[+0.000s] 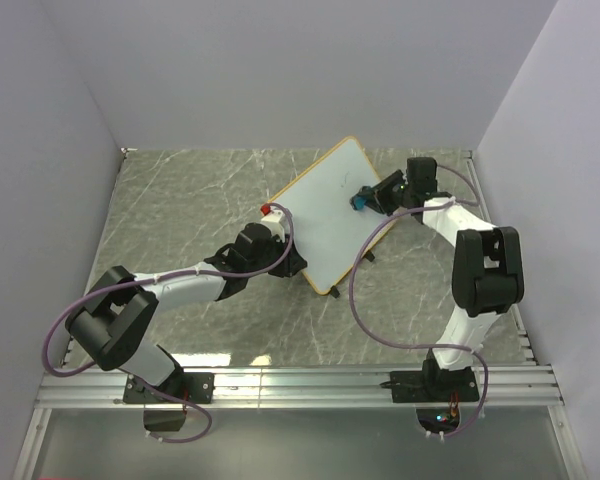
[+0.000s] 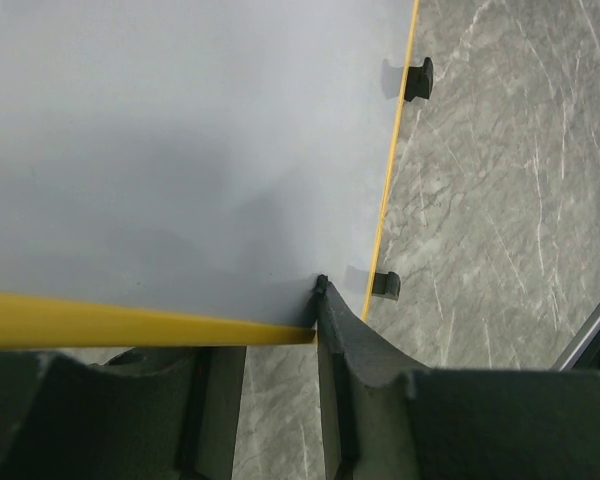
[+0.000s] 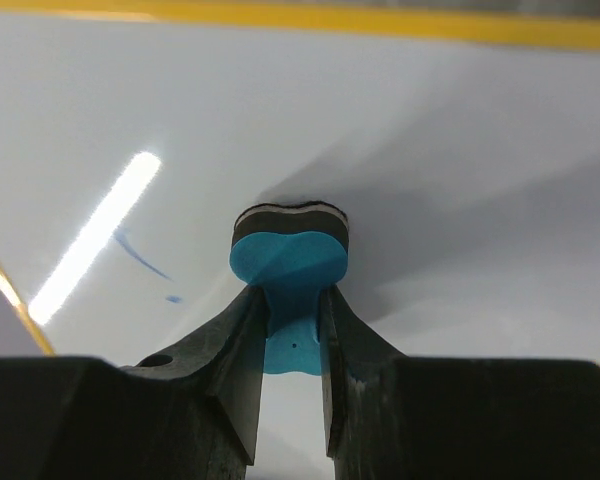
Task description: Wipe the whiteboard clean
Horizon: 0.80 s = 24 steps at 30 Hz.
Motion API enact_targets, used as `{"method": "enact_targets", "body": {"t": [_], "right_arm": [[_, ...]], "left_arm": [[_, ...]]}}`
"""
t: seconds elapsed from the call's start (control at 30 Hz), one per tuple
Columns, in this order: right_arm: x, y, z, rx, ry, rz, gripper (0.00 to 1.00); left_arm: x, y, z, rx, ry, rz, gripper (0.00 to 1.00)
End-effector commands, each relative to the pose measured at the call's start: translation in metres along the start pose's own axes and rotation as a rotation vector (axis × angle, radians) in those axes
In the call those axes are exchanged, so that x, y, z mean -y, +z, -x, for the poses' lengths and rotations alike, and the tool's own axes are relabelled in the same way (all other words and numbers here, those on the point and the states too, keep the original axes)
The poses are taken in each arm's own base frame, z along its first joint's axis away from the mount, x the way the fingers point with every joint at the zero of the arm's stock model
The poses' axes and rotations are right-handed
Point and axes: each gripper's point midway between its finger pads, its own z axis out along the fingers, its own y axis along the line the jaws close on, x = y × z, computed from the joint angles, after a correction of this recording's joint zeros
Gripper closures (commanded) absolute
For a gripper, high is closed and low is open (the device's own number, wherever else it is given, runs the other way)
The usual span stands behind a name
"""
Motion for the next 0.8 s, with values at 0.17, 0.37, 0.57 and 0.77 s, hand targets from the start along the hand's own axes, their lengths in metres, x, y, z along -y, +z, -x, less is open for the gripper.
{"method": "enact_targets", "body": {"t": [0.17,0.37,0.57,0.77], "right_arm": [[-0.114,0.011,0.015,-0.004,-0.106,0.172,1.0],[-0.143,0.018,0.01,-0.022,-0.128,0.209,1.0],[-0.105,0.024,-0.018,-0.053,-0.172,0.124,1.0],[-0.034,0.013,-0.035,-0.056,-0.109,0.038,1.0]], "left_arm": [[-0.034,-0.013,-0.067,-0.224,0.126,0.115,1.0],[-0.031,-0.015,-0.066,-0.216,0.139,0.116,1.0],[-0.029,-0.016,-0.068,-0.218,0.16,0.12,1.0],[-0.026,-0.018,-0.068,-0.21,0.169,0.122,1.0]]}}
